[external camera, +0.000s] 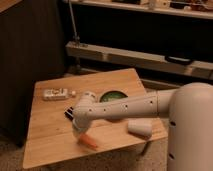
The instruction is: Drag the pepper across the table
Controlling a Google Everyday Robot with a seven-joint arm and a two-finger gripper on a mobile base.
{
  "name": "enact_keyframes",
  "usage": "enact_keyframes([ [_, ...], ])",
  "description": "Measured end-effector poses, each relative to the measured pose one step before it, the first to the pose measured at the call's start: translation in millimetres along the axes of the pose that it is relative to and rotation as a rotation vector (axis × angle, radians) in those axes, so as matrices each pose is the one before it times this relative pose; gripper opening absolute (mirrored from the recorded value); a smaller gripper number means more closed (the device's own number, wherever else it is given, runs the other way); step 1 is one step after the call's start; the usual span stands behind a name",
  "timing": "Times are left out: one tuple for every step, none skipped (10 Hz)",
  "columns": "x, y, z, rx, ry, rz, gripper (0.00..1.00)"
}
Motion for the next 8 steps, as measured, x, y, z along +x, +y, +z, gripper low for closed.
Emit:
enact_keyframes([
  [-2.61,1.75,0.37,-0.00227,-0.00682,0.00692,0.1],
  [-3.45,2.58,0.63,-0.00302,-0.00845,0.00964,0.1],
  [-5.19,3.68,1.82,-0.00595,-0.01478,0.01184,0.1],
  [-3.05,2.59,2.08,-0.00169,-0.00824,0.00963,0.1],
  [-3.21,3.07,0.88,-0.00265,-0.00606,0.00993,0.1],
  [-2.51,5.12,-1.32,-0.0007,0.00323,0.0178,0.1],
  [-1.09,5.93,-3.9,0.00161,0.01109,0.02007,0.1],
  [-0.6,6.25,-4.16,0.00755,0.00991,0.01346,0.1],
])
